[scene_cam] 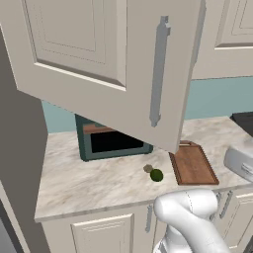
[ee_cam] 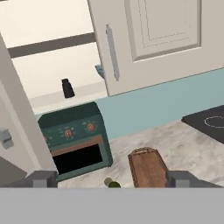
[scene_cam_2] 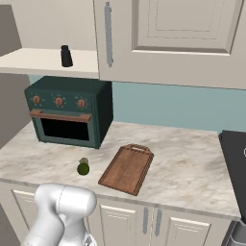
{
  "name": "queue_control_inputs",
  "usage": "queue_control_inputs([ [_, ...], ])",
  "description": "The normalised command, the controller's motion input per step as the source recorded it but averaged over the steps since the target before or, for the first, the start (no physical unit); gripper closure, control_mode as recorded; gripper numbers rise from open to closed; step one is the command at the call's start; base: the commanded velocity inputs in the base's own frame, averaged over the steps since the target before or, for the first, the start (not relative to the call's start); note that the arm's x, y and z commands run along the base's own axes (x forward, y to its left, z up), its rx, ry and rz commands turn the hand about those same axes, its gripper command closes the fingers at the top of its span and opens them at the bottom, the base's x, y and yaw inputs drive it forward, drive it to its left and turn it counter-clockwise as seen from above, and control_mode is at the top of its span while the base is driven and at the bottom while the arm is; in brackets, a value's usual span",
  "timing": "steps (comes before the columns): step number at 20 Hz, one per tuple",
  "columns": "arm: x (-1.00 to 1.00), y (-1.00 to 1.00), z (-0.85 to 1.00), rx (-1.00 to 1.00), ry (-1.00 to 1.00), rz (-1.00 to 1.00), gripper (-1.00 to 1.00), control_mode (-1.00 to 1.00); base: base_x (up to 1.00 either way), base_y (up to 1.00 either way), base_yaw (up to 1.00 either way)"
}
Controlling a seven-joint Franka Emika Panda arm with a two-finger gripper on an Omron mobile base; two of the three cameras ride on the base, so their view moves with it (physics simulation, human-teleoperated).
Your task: Open the cabinet. Place the bowl and condiment on the counter. Then place the lime and garlic on the cutting board.
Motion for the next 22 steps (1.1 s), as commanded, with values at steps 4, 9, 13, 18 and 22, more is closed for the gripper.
queue_control_inputs([
  [4, -0.48, -0.81, 0.26, 0.13, 0.0, -0.04, -1.0, -1.0, 0.0, 0.0, 0.0],
  [9, -0.01, -0.19, 0.01, 0.06, 0.01, 0.0, -1.0, -1.0, 0.0, 0.0, 0.0],
  [13, 0.18, -0.15, 0.03, 0.16, 0.25, 0.1, -1.0, -1.0, 0.0, 0.0, 0.0],
  [18, 0.65, -0.02, -0.01, 0.27, 0.31, 0.29, -1.0, -1.0, 0.0, 0.0, 0.0],
  [22, 0.58, 0.0, 0.0, 0.35, 0.2, 0.35, -1.0, -1.0, 0.0, 0.0, 0.0],
])
